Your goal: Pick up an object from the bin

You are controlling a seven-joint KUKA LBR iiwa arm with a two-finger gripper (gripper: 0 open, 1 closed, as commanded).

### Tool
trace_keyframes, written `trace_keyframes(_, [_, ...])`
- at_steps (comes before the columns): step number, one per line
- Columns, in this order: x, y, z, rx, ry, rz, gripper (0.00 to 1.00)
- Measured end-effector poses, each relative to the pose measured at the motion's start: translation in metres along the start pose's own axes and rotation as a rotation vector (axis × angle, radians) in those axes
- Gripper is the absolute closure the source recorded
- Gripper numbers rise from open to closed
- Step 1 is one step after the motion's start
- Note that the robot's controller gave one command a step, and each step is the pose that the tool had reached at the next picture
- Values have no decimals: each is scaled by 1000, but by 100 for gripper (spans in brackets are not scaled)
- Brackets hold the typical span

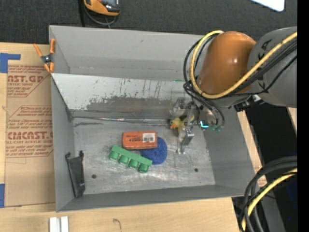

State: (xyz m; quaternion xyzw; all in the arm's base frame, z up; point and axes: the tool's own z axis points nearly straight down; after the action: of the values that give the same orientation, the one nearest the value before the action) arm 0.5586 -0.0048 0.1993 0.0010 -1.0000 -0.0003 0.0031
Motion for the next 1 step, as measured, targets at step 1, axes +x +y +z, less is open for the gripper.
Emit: trace_keyframes(1, [-2,0,-4,0,-8,0,0])
